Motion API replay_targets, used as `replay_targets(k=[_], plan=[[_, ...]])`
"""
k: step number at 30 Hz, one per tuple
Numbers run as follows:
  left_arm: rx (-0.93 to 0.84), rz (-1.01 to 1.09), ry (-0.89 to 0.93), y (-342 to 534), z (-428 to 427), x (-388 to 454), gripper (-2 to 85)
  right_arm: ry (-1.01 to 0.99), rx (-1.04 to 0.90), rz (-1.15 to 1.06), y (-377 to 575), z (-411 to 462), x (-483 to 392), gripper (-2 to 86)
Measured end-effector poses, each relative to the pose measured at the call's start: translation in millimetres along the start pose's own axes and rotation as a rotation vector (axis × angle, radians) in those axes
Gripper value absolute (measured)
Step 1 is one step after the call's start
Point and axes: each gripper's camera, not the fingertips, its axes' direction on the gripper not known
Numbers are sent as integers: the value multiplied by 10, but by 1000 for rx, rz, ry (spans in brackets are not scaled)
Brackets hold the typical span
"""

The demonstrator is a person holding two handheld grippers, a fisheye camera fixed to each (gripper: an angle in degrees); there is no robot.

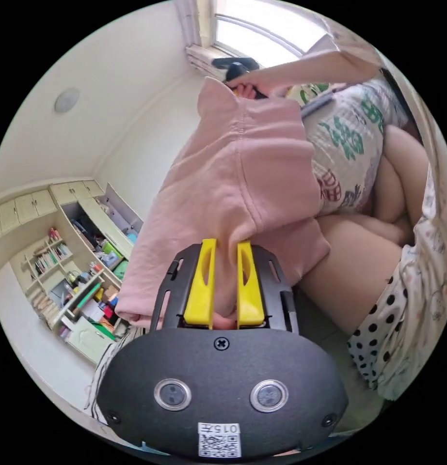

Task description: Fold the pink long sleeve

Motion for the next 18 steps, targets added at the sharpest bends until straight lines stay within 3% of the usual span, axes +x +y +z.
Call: replay_targets(k=[4,9,12,15,18], plan=[[279,-187,91,52,-358,-1012,20,-5,39,12,-226,-443,-26,51],[405,-134,180,-187,-142,-1742,12,47,139,56,-378,-1158,-33,51],[420,-172,278,-446,266,-2198,10,143,229,84,-470,-1697,-31,51],[431,-145,263,-770,836,-2381,9,269,305,109,-577,-2109,-22,50],[344,-151,411,-988,1698,-2551,10,381,275,162,-638,-2187,141,50]])
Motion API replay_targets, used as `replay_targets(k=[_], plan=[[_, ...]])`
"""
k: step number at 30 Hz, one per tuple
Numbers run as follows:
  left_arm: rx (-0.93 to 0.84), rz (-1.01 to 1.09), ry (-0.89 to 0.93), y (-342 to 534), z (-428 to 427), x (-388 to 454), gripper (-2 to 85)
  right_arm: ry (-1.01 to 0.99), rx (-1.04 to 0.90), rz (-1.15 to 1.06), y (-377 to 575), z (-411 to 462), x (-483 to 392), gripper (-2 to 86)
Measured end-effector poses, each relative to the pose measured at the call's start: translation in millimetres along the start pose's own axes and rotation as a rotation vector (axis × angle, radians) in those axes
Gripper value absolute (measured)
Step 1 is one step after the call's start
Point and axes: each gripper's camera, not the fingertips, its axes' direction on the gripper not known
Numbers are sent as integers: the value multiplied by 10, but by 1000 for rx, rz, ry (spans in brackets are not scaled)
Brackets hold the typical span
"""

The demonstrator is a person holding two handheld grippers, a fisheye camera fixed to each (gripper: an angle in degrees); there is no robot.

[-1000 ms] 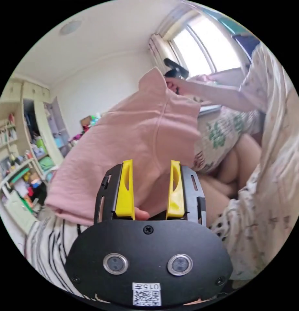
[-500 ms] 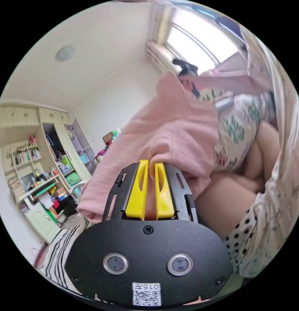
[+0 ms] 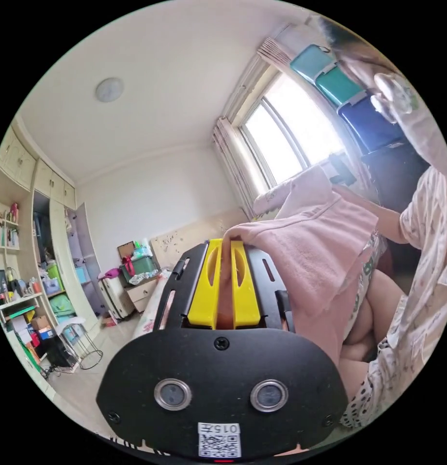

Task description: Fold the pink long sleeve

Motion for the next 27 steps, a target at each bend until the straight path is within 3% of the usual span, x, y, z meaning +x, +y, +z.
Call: replay_targets(k=[4,8,12,15,20,24,27], plan=[[-112,-158,252,492,839,-738,9,15,-168,79,126,356,306,51],[-143,-63,218,697,1092,-736,8,12,-183,24,170,428,243,53],[-112,46,276,785,954,-928,8,-42,-96,-243,121,233,-146,54],[-89,63,298,813,911,-1218,9,-44,-86,-309,-45,204,-278,54],[-81,-83,217,636,1557,-2077,9,-76,-82,-178,-723,701,-38,52],[-116,-371,51,470,3039,-3197,11,-73,-176,81,-1552,1989,608,49],[-271,-572,-147,654,4302,-3813,17,121,-292,214,-1851,3061,1050,34]])
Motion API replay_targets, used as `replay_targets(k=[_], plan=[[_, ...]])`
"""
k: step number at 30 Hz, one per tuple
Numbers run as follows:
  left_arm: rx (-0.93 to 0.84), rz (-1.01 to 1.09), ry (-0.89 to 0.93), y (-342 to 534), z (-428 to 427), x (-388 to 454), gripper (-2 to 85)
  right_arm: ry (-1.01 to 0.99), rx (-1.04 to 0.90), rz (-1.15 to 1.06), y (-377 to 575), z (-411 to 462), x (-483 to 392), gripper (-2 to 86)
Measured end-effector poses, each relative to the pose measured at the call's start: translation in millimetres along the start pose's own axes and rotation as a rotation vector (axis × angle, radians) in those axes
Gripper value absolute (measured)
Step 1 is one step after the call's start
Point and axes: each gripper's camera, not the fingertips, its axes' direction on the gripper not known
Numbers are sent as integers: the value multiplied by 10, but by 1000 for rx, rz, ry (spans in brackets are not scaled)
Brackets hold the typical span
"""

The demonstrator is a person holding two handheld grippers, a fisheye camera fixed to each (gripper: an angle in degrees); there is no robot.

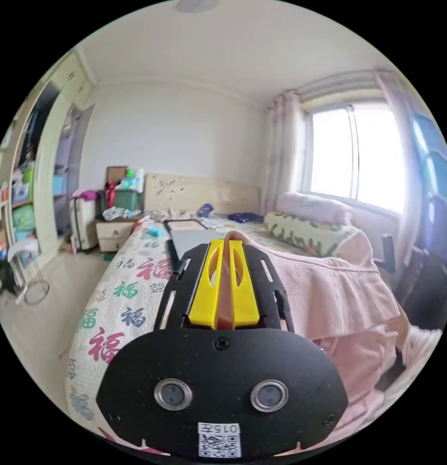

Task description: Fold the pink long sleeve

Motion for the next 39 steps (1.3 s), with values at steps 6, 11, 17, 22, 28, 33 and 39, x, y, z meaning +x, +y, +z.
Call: replay_targets(k=[6,11,17,22,28,33,39], plan=[[-130,63,-19,484,962,-134,58,-9,-206,-12,107,764,216,4],[-264,329,283,1122,369,154,83,-321,-290,-245,793,111,-30,51],[-230,618,477,1990,-770,941,93,-395,-352,-451,1716,-581,-561,97],[-186,679,480,2411,-1052,1456,111,-504,-510,-347,1944,-359,-633,98],[-219,582,459,2777,-978,1752,132,-590,-405,-288,1874,-569,-756,45],[-141,505,358,3074,-1051,1941,150,-757,-213,-299,1661,-866,-1373,33],[122,257,112,3589,-1456,1656,59,-690,-165,-602,1910,-1096,-2270,35]])
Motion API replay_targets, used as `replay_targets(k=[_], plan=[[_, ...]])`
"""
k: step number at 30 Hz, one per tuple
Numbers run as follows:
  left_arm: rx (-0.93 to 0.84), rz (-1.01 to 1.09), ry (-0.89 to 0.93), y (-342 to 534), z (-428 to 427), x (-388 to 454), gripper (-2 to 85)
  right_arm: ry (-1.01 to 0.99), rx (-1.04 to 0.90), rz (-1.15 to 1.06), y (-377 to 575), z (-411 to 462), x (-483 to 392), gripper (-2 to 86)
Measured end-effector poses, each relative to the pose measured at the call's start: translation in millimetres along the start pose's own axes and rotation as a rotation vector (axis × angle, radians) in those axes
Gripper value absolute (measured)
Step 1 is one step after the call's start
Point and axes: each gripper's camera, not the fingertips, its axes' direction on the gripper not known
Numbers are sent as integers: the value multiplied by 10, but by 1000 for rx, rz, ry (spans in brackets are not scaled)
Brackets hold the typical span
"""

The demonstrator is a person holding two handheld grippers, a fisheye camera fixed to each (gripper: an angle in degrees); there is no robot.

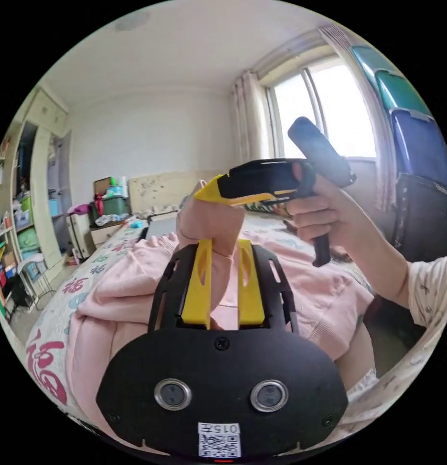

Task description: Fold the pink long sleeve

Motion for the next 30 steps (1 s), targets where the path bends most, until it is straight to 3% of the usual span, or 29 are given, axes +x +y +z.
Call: replay_targets(k=[4,9,12,14,17,21,24,25,27,30], plan=[[27,-130,34,262,-342,-385,18,44,-236,-256,447,357,-221,70],[51,-196,136,283,-550,-499,6,115,-520,-318,736,1152,-72,114],[45,-171,170,168,-670,-506,2,120,-587,-298,665,1447,109,82],[49,-144,130,37,-809,-590,1,76,-552,-226,500,1404,338,61],[49,-143,-37,-264,-1167,-1034,2,207,-352,-33,196,752,1029,50],[34,-250,-552,-644,-1809,-2072,18,729,33,415,334,-1027,2315,43],[-137,-279,-999,-707,-1930,-2638,69,1193,57,718,818,-1816,2890,30],[-176,-276,-1093,-688,-1951,-2686,95,1242,55,768,991,-1953,2976,29],[-163,-271,-1049,-696,-1957,-2591,108,1153,87,762,1148,-1983,3015,44],[-138,-168,-800,-1008,-1505,-2284,100,975,81,644,995,-1587,3113,61]])
